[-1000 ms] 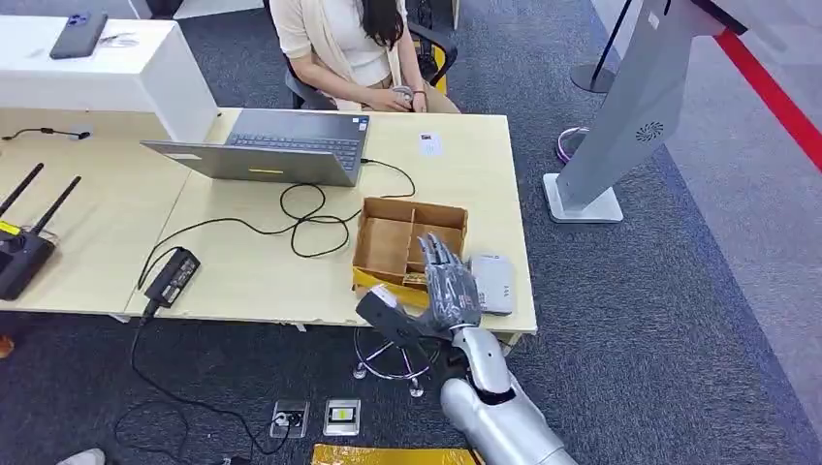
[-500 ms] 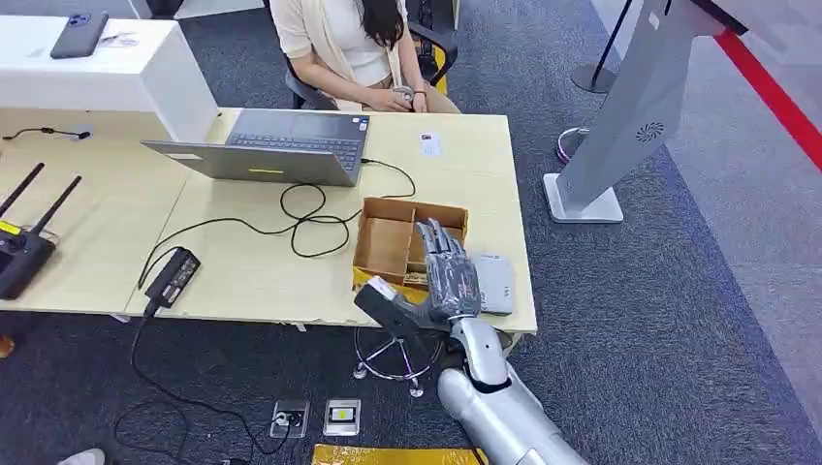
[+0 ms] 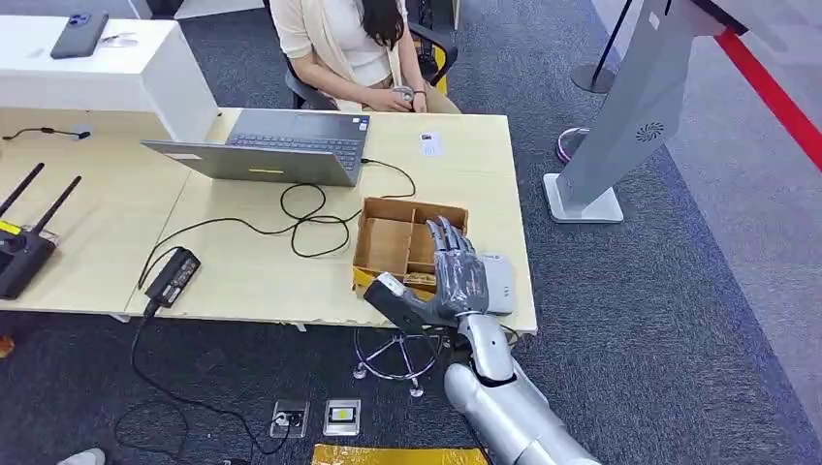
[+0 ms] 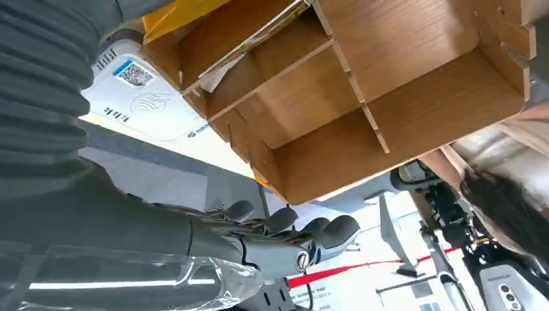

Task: Pass the card to the sensor for recognition and then transmit it.

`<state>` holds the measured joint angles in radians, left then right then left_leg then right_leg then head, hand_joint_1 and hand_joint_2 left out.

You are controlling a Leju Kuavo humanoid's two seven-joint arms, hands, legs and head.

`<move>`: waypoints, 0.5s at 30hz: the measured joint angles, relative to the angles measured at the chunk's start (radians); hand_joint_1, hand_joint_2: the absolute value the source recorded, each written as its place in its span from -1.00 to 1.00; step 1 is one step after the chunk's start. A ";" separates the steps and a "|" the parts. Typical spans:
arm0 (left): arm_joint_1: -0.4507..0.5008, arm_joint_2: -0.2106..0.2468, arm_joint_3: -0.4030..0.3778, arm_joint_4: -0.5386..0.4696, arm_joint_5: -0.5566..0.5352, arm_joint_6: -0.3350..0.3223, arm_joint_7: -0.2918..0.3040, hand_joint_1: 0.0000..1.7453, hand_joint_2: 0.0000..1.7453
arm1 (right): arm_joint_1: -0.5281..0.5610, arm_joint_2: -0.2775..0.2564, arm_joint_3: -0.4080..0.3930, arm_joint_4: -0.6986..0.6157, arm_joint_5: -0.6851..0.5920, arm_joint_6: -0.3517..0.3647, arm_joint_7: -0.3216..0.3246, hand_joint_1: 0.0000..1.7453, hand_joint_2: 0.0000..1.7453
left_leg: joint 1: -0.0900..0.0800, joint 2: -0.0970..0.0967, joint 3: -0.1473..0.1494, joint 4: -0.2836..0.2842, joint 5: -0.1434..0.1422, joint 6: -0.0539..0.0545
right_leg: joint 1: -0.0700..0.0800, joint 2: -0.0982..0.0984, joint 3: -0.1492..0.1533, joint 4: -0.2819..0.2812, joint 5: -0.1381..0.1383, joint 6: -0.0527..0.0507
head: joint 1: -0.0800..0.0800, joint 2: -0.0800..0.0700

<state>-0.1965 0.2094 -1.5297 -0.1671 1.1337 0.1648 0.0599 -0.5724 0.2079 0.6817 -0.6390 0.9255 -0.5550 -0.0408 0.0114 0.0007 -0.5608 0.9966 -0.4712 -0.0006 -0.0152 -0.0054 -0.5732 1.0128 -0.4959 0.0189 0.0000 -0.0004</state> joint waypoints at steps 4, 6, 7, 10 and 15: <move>0.000 0.000 0.000 0.000 -0.003 0.000 0.000 -1.00 -1.00 | 0.000 0.000 0.000 0.011 -0.001 0.000 -0.002 -1.00 1.00 | 0.000 0.000 0.000 0.000 0.000 0.000 | 0.000 0.000 0.000 0.000 0.000 0.000 | 0.000 0.000; 0.000 0.000 0.000 0.000 -0.003 0.000 0.000 -1.00 -1.00 | 0.000 0.000 0.000 0.016 -0.001 0.000 -0.002 -1.00 1.00 | 0.000 0.000 0.000 0.000 0.000 0.000 | 0.000 0.000 0.000 0.000 0.000 0.000 | 0.000 0.000; 0.000 0.000 0.000 0.000 -0.003 0.000 0.000 -1.00 -1.00 | 0.000 0.000 0.000 0.019 -0.001 0.000 -0.002 -1.00 1.00 | 0.000 0.000 0.000 0.000 0.000 0.000 | 0.000 0.000 0.000 0.000 0.000 0.000 | 0.000 0.000; 0.000 0.000 0.000 0.000 -0.003 -0.001 0.000 -1.00 -1.00 | 0.000 0.000 0.000 0.026 -0.001 0.000 -0.002 -1.00 1.00 | 0.000 0.000 0.000 0.000 0.000 0.000 | 0.000 0.000 0.000 0.000 0.000 0.000 | 0.000 0.000; 0.000 0.000 0.000 0.000 -0.003 0.000 0.000 -1.00 -1.00 | 0.000 0.000 0.000 0.038 -0.001 0.000 0.002 -1.00 1.00 | 0.000 0.000 0.000 0.000 0.000 0.000 | 0.000 0.000 0.000 0.000 0.000 0.000 | 0.000 0.000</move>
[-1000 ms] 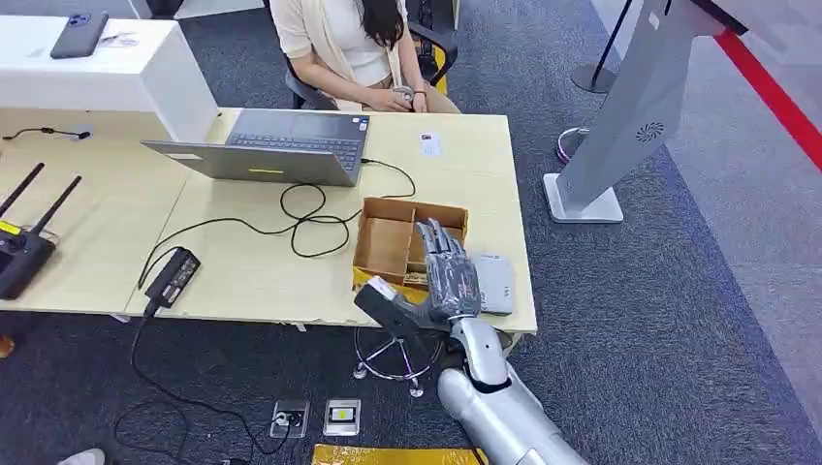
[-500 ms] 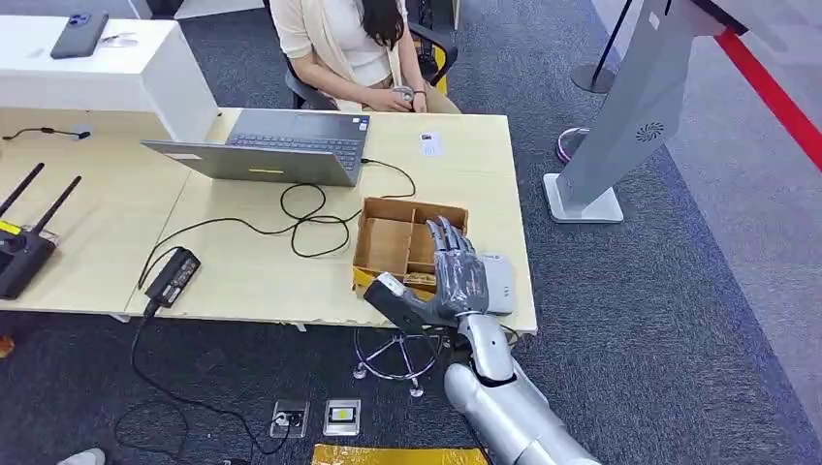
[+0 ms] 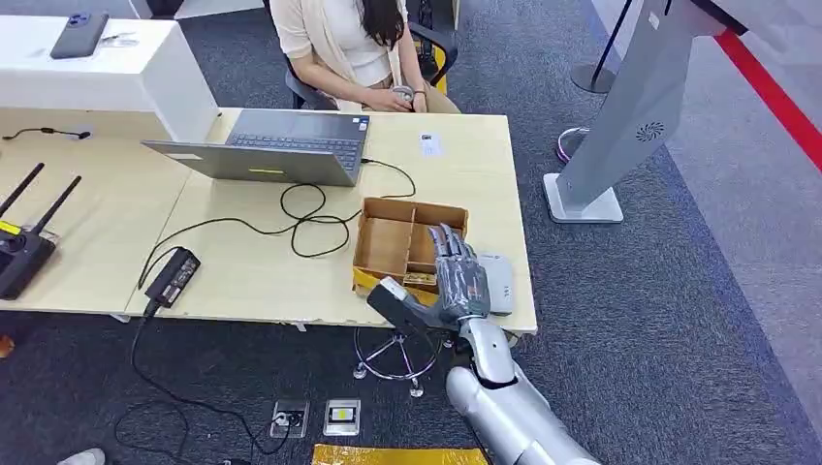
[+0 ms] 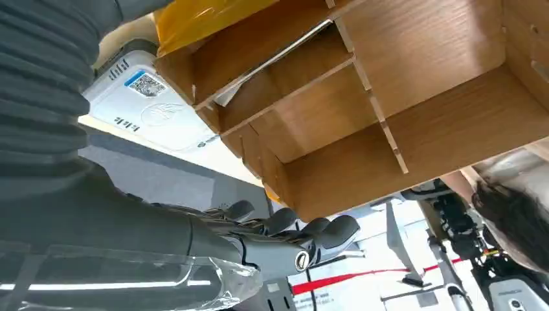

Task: Pass the card to the sensor for recognition and then transmit it.

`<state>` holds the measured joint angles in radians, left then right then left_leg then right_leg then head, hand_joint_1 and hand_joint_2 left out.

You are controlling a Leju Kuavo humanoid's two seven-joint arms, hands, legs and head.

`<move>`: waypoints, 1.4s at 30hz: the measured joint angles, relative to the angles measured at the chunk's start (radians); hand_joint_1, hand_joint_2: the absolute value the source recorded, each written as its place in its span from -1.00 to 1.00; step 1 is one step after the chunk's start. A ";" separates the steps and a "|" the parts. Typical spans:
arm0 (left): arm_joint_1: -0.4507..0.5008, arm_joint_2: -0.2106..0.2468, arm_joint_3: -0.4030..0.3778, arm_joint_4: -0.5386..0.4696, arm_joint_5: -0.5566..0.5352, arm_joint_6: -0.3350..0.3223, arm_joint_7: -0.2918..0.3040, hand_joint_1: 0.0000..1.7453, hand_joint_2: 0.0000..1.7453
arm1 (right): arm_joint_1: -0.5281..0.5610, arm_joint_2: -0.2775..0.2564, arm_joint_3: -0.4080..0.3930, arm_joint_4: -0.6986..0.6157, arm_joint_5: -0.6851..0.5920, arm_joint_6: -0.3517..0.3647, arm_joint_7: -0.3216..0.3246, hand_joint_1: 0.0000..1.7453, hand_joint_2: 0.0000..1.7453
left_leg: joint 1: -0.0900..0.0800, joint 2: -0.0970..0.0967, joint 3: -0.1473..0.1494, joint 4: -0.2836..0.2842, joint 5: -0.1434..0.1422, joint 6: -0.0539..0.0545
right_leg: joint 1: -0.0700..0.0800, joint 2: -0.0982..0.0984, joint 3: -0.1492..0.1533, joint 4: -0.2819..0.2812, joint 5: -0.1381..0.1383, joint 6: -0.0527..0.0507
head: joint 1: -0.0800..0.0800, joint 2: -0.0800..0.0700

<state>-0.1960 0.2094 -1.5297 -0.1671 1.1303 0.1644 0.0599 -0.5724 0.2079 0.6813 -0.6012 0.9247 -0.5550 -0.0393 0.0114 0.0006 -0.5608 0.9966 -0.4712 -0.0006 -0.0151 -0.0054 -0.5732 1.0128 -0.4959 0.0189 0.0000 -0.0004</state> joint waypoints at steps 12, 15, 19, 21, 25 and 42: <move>0.003 0.000 0.000 0.000 -0.003 0.000 0.000 -1.00 -1.00 | -0.002 0.000 0.000 0.029 0.006 -0.002 0.009 -1.00 1.00 | 0.000 0.000 0.000 0.000 0.000 0.000 | 0.000 0.000 0.000 0.000 0.000 0.000 | 0.000 0.000; 0.003 0.000 0.000 0.000 -0.004 0.000 0.000 -1.00 -1.00 | -0.002 0.000 0.000 0.035 0.005 -0.001 0.009 -1.00 1.00 | 0.000 0.000 0.000 0.000 0.000 0.000 | 0.000 0.000 0.000 0.000 0.000 0.000 | 0.000 0.000; 0.004 0.000 -0.001 0.000 -0.006 0.000 0.000 -1.00 -1.00 | -0.006 0.000 0.000 0.043 0.005 0.001 0.013 -1.00 1.00 | 0.000 0.000 0.000 0.000 0.000 0.000 | 0.000 0.000 0.000 0.000 0.000 0.000 | 0.000 0.000; 0.004 0.000 -0.001 0.000 -0.006 0.000 0.000 -1.00 -1.00 | -0.009 0.000 0.000 0.048 0.005 0.001 0.014 -0.26 1.00 | 0.000 0.000 0.000 0.000 0.000 0.000 | 0.000 0.000 0.000 0.000 0.000 0.000 | 0.000 0.000; 0.004 0.000 -0.001 0.000 -0.006 0.000 0.000 -1.00 -1.00 | -0.010 0.000 0.000 0.054 0.005 0.001 0.016 1.00 1.00 | 0.000 0.000 0.000 0.000 0.000 0.000 | 0.000 0.000 0.000 0.000 0.000 0.000 | 0.000 0.000; 0.004 0.000 -0.001 0.000 -0.007 -0.001 0.000 -1.00 -1.00 | -0.010 0.000 0.000 0.056 0.000 0.029 0.005 1.00 1.00 | 0.000 0.000 0.000 0.000 0.000 0.000 | 0.000 0.000 0.000 0.000 0.000 0.000 | 0.000 0.000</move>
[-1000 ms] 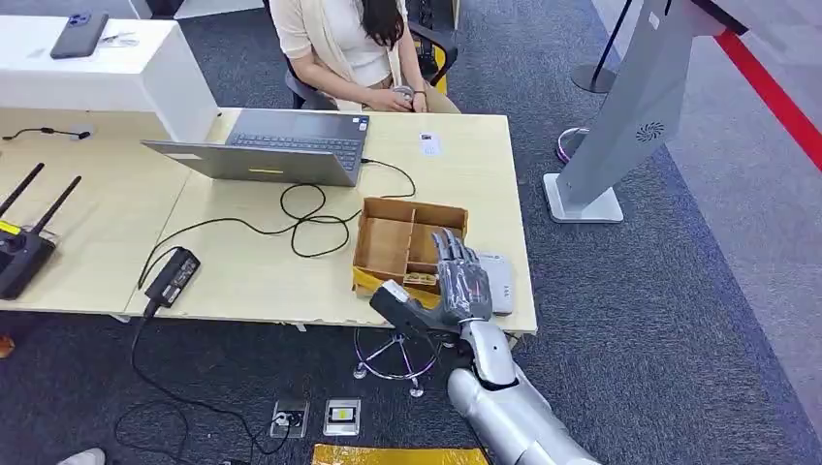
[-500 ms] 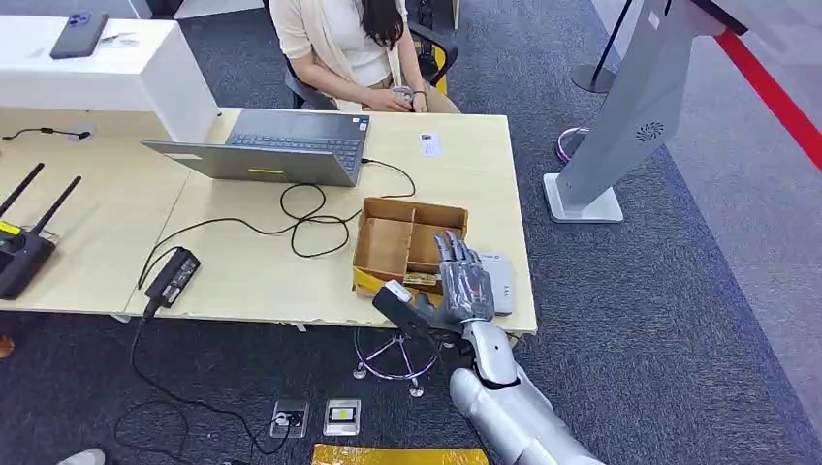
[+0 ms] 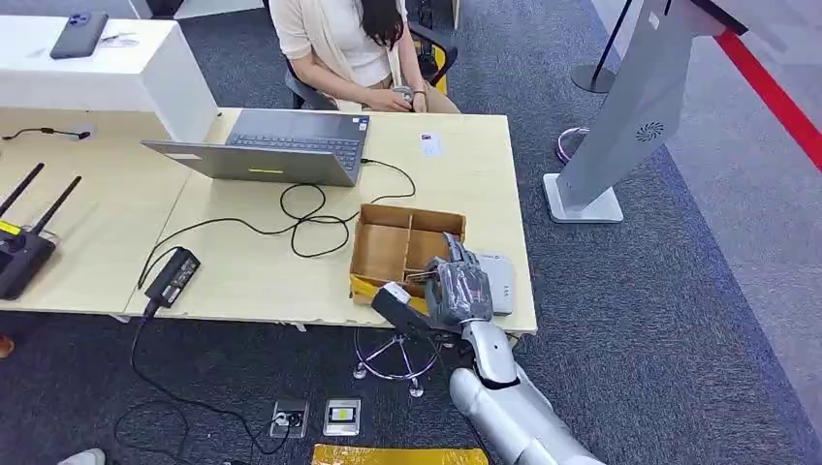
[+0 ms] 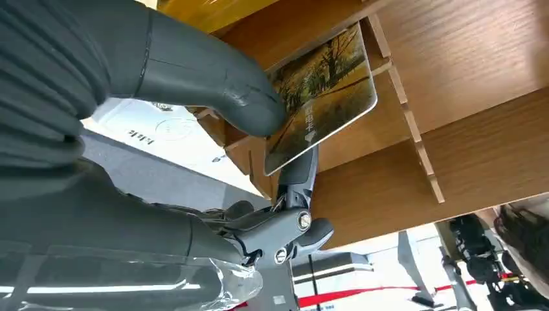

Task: Pass the card to the sensor for recognition and then transmit it.

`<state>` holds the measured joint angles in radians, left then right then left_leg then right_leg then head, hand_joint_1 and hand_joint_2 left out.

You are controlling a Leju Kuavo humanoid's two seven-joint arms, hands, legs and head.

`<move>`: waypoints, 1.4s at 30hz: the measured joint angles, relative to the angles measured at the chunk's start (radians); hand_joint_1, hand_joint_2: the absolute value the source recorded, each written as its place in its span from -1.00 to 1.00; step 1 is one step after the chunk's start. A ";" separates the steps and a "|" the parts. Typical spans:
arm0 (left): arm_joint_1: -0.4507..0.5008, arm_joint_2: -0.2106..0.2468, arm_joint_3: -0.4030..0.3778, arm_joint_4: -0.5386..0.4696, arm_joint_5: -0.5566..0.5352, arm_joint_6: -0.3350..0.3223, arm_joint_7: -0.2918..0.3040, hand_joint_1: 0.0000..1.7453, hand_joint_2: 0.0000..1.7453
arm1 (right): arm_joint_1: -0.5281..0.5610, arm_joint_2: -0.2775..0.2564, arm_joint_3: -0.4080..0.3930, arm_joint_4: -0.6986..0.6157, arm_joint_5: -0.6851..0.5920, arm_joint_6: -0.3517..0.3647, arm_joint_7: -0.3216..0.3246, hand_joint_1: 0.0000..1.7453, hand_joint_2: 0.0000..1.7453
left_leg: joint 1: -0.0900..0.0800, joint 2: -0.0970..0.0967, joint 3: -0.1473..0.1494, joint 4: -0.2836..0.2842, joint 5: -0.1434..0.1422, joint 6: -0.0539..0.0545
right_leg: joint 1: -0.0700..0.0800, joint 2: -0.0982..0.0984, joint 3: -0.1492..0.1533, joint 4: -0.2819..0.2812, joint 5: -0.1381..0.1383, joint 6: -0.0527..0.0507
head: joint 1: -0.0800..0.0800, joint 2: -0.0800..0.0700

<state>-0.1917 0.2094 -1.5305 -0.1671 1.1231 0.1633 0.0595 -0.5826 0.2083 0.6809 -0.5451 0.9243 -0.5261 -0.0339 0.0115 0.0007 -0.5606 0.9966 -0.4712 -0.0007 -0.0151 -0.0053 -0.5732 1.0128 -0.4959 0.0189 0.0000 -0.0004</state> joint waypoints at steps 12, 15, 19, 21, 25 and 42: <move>0.000 0.000 0.000 0.000 0.003 0.001 0.000 -1.00 -1.00 | 0.003 0.003 0.000 0.000 0.000 0.003 -0.002 1.00 1.00 | 0.000 0.000 0.000 0.000 0.000 0.000 | 0.000 0.000 0.000 0.000 0.000 0.000 | 0.000 0.000; 0.000 0.000 0.000 0.000 0.005 0.001 0.000 -1.00 -1.00 | 0.004 0.004 0.000 0.000 0.000 0.003 -0.002 1.00 1.00 | 0.000 0.000 0.000 0.000 0.000 0.000 | 0.000 0.000 0.000 0.000 0.000 0.000 | 0.000 0.000; 0.000 0.000 0.000 0.000 0.008 0.001 0.000 -1.00 -1.00 | 0.003 0.004 0.000 -0.001 0.000 -0.001 -0.002 1.00 1.00 | 0.000 0.000 0.000 0.000 0.000 0.000 | 0.000 0.000 0.000 0.000 0.000 0.000 | 0.000 0.000; 0.000 0.000 0.000 0.000 0.007 0.001 0.000 -1.00 -1.00 | -0.002 0.003 -0.002 -0.002 0.003 -0.004 -0.002 1.00 1.00 | 0.000 0.000 0.000 0.000 0.000 0.000 | 0.000 0.000 0.000 0.000 0.000 0.000 | 0.000 0.000; 0.001 0.000 0.000 0.000 0.002 0.001 -0.001 -1.00 -1.00 | -0.038 -0.006 -0.012 -0.015 0.022 -0.009 0.000 1.00 1.00 | 0.000 0.000 0.000 0.000 0.000 0.000 | 0.000 0.000 0.000 0.000 0.000 0.000 | 0.000 0.000; -0.012 0.001 0.000 0.000 -0.052 -0.022 -0.007 -1.00 -1.00 | -0.342 -0.067 -0.088 -0.079 0.081 0.013 -0.054 1.00 1.00 | 0.000 0.000 0.000 0.000 0.000 0.000 | 0.000 0.000 0.000 0.000 0.000 0.000 | 0.000 0.000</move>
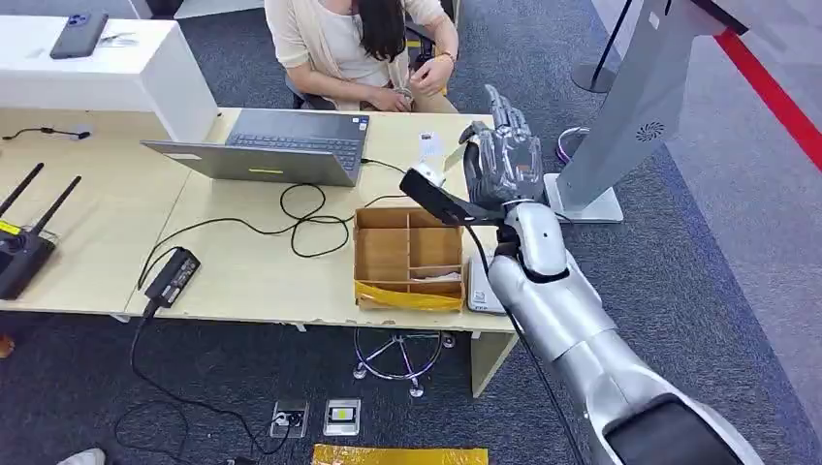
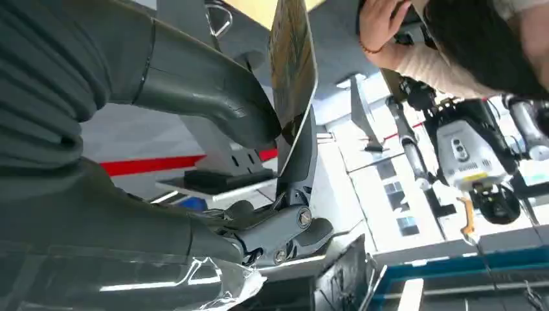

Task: Pass the card to the sensor for recognition and then transmit it.

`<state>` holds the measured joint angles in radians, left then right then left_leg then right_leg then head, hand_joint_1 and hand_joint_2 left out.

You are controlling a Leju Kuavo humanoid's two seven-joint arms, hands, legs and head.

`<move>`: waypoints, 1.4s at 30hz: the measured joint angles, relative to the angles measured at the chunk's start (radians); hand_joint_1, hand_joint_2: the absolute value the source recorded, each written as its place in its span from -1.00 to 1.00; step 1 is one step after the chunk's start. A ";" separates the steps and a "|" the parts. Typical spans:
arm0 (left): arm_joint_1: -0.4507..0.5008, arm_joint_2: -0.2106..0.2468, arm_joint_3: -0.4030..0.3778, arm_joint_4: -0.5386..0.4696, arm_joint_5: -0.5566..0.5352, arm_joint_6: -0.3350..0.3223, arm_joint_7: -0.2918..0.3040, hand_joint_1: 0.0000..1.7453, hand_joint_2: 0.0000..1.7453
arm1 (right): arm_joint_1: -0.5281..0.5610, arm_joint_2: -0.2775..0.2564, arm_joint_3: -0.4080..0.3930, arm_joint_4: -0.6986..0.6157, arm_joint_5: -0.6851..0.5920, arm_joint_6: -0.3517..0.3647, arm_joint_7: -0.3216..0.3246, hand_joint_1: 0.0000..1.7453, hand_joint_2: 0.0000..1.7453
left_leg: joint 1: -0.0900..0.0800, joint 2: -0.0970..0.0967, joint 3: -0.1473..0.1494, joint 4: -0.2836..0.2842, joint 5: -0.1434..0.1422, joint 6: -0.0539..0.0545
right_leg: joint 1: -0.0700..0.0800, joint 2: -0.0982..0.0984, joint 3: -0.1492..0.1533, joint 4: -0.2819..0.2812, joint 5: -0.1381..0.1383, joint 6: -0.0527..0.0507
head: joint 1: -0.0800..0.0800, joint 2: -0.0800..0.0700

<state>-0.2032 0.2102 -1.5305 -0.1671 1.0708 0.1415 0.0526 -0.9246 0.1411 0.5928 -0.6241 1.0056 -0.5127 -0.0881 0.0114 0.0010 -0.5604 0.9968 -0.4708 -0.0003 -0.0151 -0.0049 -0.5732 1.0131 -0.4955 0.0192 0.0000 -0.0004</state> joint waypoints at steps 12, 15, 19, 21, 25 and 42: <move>-0.037 0.003 0.000 0.000 -0.049 -0.015 0.000 -1.00 -1.00 | -0.147 0.042 0.000 0.131 0.029 0.128 0.017 1.00 1.00 | 0.000 -0.001 -0.001 0.000 0.001 0.000 | 0.000 -0.001 0.000 0.000 0.000 0.000 | 0.000 0.000; -0.042 0.003 0.000 0.000 -0.061 -0.017 0.000 -1.00 -1.00 | -0.170 0.044 0.002 0.163 0.048 0.174 0.056 1.00 1.00 | 0.000 -0.001 -0.001 0.000 0.001 0.000 | 0.000 -0.001 0.000 0.000 0.000 0.000 | 0.000 0.000; -0.042 0.006 0.000 0.000 -0.073 -0.019 0.008 -1.00 -1.00 | -0.187 0.045 0.002 0.197 0.058 0.188 0.074 1.00 1.00 | 0.000 -0.001 -0.001 0.000 0.000 0.000 | 0.000 -0.001 0.000 0.000 0.000 0.000 | 0.000 0.000; -0.042 0.008 0.000 0.000 -0.076 -0.019 0.010 -1.00 -1.00 | -0.195 0.045 0.002 0.210 0.063 0.189 0.074 1.00 1.00 | 0.000 -0.001 -0.001 0.000 0.000 0.000 | 0.000 -0.001 -0.001 0.000 0.000 0.000 | 0.000 0.000; -0.042 0.010 0.000 0.000 -0.080 -0.019 0.013 -1.00 -1.00 | -0.204 0.045 0.002 0.236 0.068 0.189 0.076 1.00 1.00 | 0.000 -0.001 -0.001 0.000 0.000 0.000 | 0.000 -0.001 -0.001 0.000 0.000 0.000 | 0.000 0.000; -0.029 0.010 0.000 0.000 -0.068 -0.014 0.015 -1.00 -1.00 | -0.204 0.044 0.002 0.288 0.045 0.182 0.045 -1.00 -1.00 | 0.000 -0.001 -0.001 0.000 0.000 0.000 | 0.000 -0.001 0.000 0.000 0.000 0.000 | 0.000 0.000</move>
<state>-0.2320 0.2205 -1.5305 -0.1671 1.0029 0.1274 0.0679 -1.1288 0.1850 0.5951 -0.3357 1.0511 -0.3304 -0.0431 0.0114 -0.0001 -0.5613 0.9969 -0.4704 -0.0005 -0.0151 -0.0056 -0.5737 1.0134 -0.4955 0.0192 0.0000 0.0000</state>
